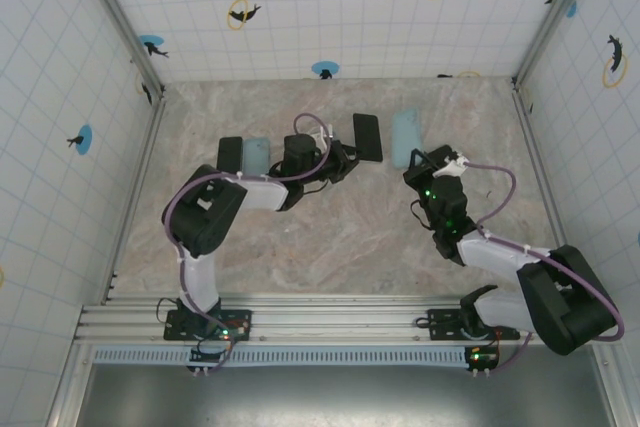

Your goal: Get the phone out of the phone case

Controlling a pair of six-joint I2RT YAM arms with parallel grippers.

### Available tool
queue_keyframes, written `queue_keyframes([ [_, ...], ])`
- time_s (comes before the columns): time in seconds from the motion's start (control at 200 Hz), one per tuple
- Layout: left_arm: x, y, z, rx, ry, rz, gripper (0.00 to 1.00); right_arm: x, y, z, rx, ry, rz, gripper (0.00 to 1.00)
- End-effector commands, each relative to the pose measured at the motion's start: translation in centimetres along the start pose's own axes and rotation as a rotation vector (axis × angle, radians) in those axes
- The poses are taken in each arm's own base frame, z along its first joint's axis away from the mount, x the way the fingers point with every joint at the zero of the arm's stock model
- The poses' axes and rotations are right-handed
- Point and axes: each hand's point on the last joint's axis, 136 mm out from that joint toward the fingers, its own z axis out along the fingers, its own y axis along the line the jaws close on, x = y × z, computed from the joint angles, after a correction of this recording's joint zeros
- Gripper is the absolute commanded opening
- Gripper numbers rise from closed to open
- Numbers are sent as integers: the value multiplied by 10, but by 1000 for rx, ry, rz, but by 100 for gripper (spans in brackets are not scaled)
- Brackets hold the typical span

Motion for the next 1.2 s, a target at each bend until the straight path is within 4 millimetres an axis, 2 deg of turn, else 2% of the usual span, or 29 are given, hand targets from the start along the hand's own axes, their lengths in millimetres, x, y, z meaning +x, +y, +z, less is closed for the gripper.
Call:
queue_keyframes([
  [0.0, -11, -14, 8, 45, 9, 68, 1, 0, -5, -3, 3, -2, 11, 0],
  [0.25, -13, 6, 16, 26, 26, 40, 1, 3, -9, -2, 6, 10, 9, 0],
  [0.671, -36, 46, 33, -109, 15, 50, 3, 10, -13, 2, 12, 33, 14, 0],
  [1.191, -47, 82, 48, -196, 21, 22, 6, 17, -18, 4, 20, 55, 19, 0],
])
